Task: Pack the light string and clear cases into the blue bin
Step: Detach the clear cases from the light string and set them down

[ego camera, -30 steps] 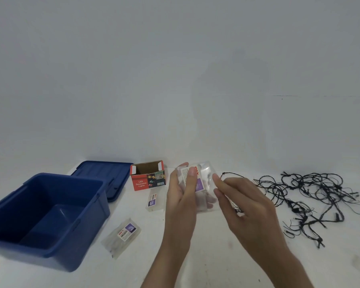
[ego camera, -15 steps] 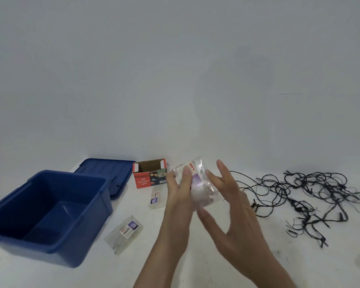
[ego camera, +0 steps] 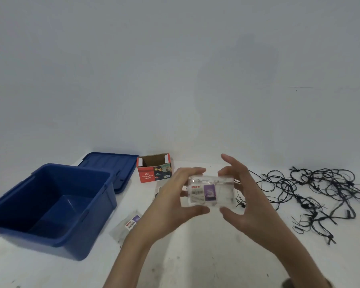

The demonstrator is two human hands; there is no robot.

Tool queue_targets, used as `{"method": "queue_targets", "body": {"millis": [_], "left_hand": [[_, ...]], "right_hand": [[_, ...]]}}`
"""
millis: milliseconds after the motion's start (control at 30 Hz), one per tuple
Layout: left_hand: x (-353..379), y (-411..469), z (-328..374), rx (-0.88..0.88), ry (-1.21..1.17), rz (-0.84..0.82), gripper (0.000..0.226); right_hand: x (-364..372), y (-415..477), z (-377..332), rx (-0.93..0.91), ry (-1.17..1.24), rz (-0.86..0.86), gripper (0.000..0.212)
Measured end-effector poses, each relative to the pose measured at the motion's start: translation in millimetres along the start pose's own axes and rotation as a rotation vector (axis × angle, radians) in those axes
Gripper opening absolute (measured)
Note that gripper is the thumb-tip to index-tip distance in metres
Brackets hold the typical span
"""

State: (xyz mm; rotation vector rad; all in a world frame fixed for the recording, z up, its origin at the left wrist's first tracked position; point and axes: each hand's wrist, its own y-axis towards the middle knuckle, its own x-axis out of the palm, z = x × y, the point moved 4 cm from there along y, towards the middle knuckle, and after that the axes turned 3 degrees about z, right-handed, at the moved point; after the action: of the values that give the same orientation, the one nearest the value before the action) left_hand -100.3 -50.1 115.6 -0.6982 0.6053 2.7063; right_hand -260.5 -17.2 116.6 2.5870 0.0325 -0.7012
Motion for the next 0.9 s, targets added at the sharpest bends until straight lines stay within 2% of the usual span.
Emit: {"method": "queue_targets", "body": {"millis": [133, 233, 300, 367, 467, 600, 700, 900], "left_hand": [[-5.5, -0.3, -9.6, 0.038, 0.218, 0.020, 0.063], [-2.6, -2.3, -14.5, 0.144, 0.409, -0.008, 0.065], [-1.2, -2.7, -20.4, 0.141, 0.467, -0.005, 0.060], [-3.7, -2.5, -35.4, 0.061, 0.529, 0.027, 0.059], [-18.7, -1.4, -76.2, -0.169, 0.570, 0.138, 0.061], [-41.0, 1.5, -142.4, -0.501, 0.389, 0.311, 0.060], [-46.1, 5.6, -183.5, -0.705, 0.439, 0.288, 0.063], [-39.3, 11.3, -210.6, -0.781, 0.499, 0.234, 0.056]], "right_hand": [[8.7, 4.2, 4.4, -0.010, -0.012, 0.009, 0.089], [22.0, 7.7, 7.2, 0.001, -0.026, -0.041, 0.084], [32.8, 10.5, 12.0, 0.020, -0.035, -0.077, 0.085], [44.5, 12.3, 17.9, 0.020, -0.104, -0.117, 0.094], [58.4, 11.3, 26.3, 0.045, -0.173, -0.171, 0.101], [74.1, 3.4, 39.3, 0.129, -0.164, -0.235, 0.088], [85.7, -0.7, 46.2, 0.151, -0.175, -0.266, 0.072], [101.2, -6.6, 56.1, 0.174, -0.197, -0.286, 0.054]]}}
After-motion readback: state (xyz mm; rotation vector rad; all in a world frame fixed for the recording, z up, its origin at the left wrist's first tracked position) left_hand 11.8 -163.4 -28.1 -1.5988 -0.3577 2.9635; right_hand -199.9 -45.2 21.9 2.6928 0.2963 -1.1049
